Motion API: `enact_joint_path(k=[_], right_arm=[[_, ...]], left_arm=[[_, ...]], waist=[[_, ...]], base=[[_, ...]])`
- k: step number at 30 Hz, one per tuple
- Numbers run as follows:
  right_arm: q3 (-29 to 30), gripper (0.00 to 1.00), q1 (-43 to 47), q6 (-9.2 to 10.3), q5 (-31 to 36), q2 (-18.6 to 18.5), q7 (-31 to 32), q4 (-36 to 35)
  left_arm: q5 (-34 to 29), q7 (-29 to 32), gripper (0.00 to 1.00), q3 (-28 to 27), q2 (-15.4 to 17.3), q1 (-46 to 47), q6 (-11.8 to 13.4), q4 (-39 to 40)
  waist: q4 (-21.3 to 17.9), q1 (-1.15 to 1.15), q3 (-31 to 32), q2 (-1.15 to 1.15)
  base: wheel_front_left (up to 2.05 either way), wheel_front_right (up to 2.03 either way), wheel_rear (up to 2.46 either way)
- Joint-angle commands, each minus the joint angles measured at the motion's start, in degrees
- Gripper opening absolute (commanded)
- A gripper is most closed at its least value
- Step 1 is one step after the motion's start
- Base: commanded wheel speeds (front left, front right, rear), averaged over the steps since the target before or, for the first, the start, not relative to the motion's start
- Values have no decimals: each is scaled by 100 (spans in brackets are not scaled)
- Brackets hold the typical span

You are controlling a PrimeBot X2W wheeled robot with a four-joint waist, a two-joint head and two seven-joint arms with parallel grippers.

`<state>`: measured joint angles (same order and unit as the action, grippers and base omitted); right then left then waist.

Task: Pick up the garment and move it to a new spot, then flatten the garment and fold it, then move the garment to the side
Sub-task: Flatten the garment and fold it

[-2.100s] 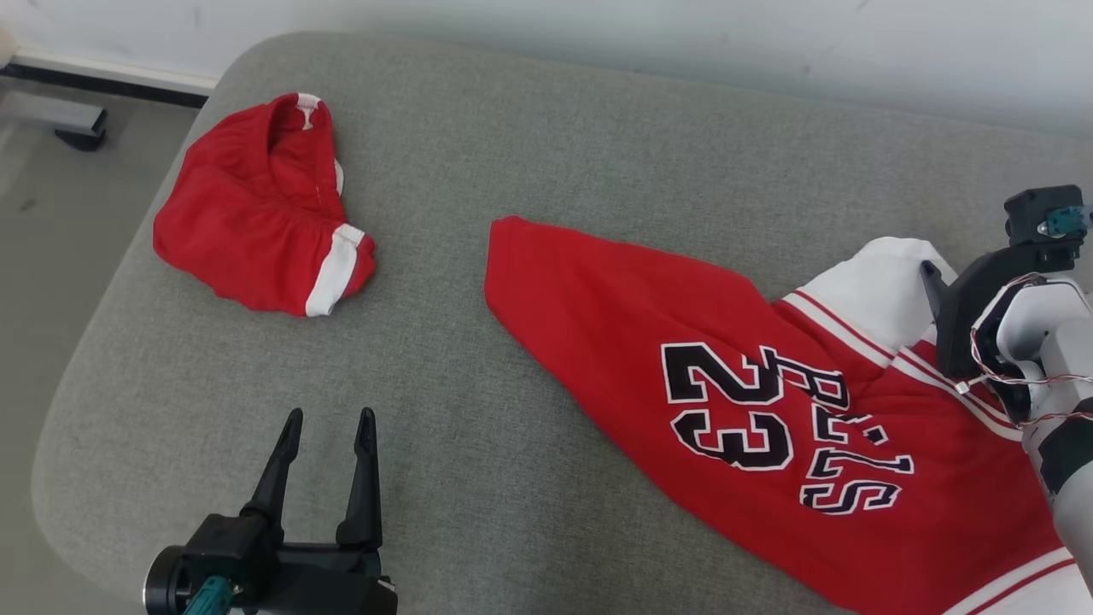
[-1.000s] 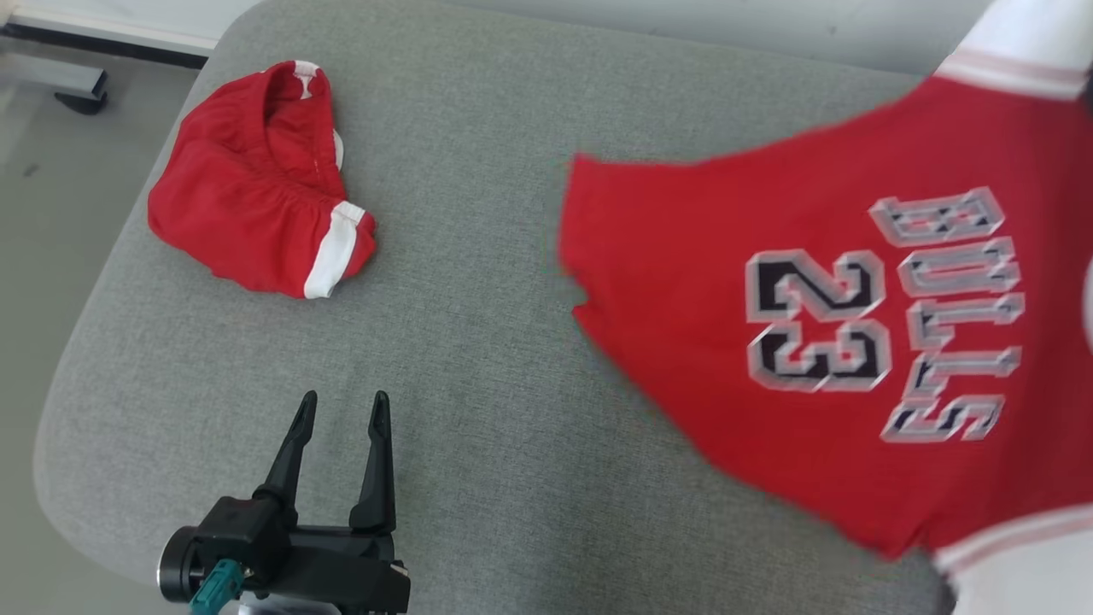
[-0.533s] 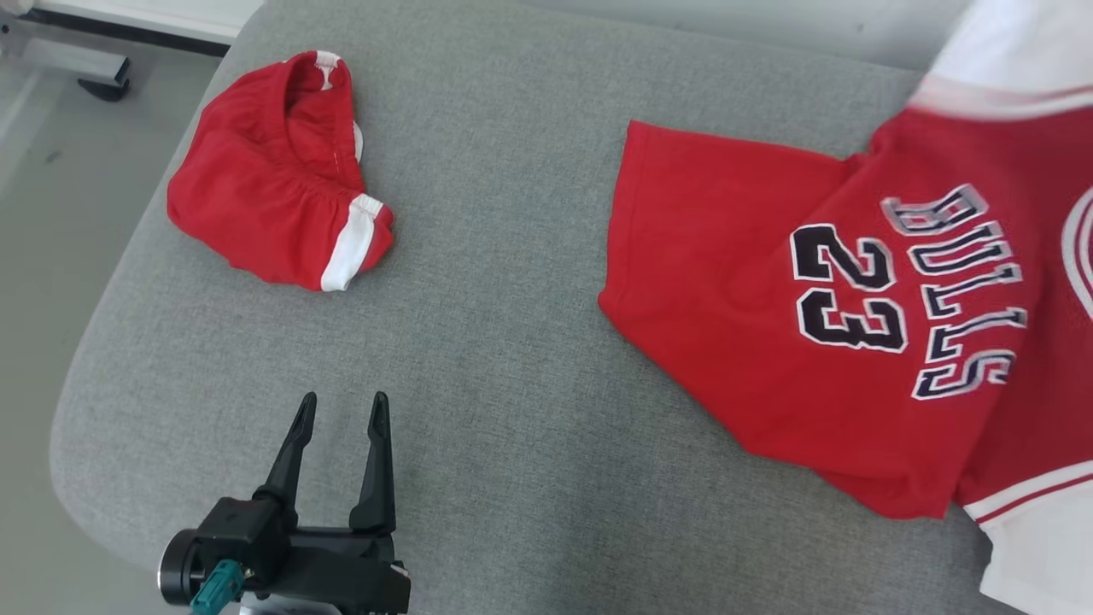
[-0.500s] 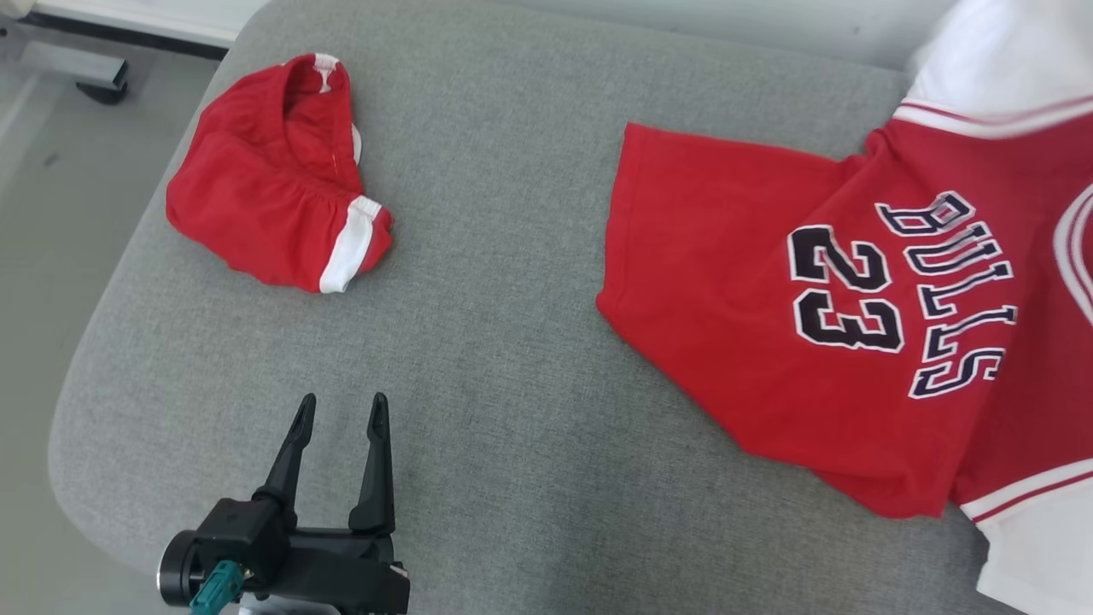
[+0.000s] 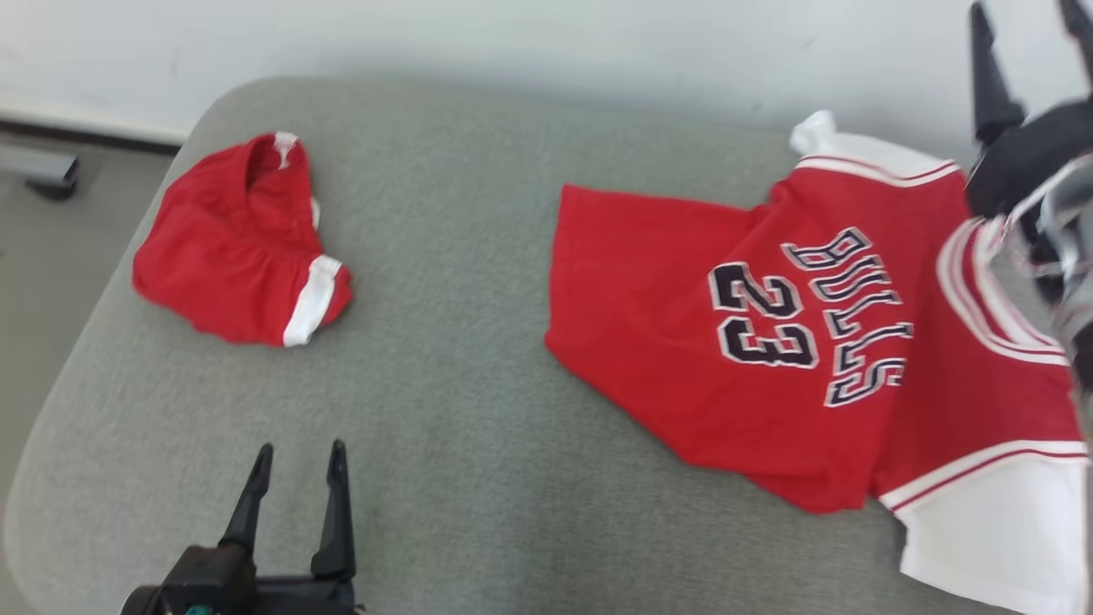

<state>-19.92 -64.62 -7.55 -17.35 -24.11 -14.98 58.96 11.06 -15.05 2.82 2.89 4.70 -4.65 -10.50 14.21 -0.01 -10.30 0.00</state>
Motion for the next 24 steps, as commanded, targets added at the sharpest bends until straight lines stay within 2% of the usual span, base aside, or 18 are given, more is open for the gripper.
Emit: enact_joint_path(k=[1, 7, 10, 17, 24], right_arm=[[31, 100, 276, 13, -46, -23, -22, -198], [333, 100, 1886, 13, -271, 39, -25, -1667], [784, 100, 2969, 13, -275, 137, -19, -2499], [1598, 100, 4586, 13, 18, 627, -18, -3574], [2074, 100, 5832, 13, 347, 1292, 87, -4577]], left_arm=[[-37, -19, 100, -58, -1, -107, -24, 21], [-200, -19, 100, -271, 2, -371, -78, 61], [-265, -19, 100, -379, 2, -472, -124, 94], [-345, -19, 100, -501, 7, -565, -174, 109], [-381, -19, 100, -539, 3, -604, -219, 103]], waist=[[-363, 1, 364, 0], [-677, 1, 717, 0], [-791, 1, 859, 0], [-918, 1, 923, 0], [-964, 1, 970, 0]], base=[[0, 0, 0], [0, 0, 0], [0, 0, 0], [0, 0, 0], [0, 0, 0]])
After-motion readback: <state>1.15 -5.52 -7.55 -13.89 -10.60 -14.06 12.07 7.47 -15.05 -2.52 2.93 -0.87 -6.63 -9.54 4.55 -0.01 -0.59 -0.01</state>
